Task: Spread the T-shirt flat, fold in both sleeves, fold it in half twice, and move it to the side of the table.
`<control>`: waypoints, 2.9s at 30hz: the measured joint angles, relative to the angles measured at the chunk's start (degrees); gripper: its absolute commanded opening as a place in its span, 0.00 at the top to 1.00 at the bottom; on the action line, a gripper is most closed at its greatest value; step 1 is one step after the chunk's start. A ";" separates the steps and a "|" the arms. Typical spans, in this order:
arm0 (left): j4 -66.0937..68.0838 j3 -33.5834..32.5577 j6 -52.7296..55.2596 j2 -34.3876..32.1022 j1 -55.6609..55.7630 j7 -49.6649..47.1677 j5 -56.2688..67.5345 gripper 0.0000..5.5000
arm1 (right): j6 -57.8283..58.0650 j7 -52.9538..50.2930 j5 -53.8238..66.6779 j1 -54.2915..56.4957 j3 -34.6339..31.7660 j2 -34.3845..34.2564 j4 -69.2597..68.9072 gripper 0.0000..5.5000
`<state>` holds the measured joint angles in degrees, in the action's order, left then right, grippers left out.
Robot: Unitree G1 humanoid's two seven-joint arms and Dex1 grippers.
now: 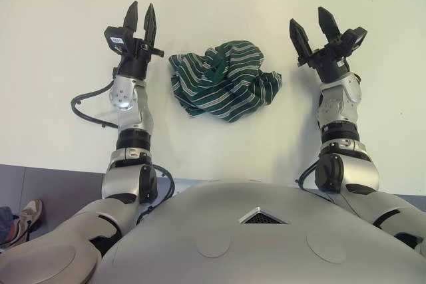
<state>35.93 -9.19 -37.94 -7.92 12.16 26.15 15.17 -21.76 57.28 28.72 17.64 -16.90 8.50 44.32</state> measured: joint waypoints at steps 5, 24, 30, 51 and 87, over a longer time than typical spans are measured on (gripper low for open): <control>0.00 -0.02 0.00 0.00 0.00 0.05 0.04 0.68 | 0.00 0.07 -0.01 0.00 0.18 0.01 0.04 0.02; -0.08 -0.01 0.07 0.32 -0.04 0.77 0.43 0.68 | -0.64 0.94 -0.21 -0.50 0.93 0.01 0.02 0.02; -8.63 2.04 1.16 2.40 -4.55 1.06 1.05 0.68 | -13.26 -9.83 -19.89 -3.24 7.08 5.87 -0.56 0.02; -37.68 7.61 -0.09 -12.29 -22.08 17.54 -0.52 0.68 | -11.41 -16.38 -38.38 3.49 27.94 12.78 -5.89 0.02; -13.61 20.40 -7.66 -22.94 -14.15 -5.05 -29.15 0.68 | -2.52 11.65 -10.54 -20.50 32.00 26.63 -47.25 0.02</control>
<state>22.32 11.22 -45.60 -30.86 -1.99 21.10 -13.97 -24.28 68.93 18.18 -2.86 15.10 35.13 -2.93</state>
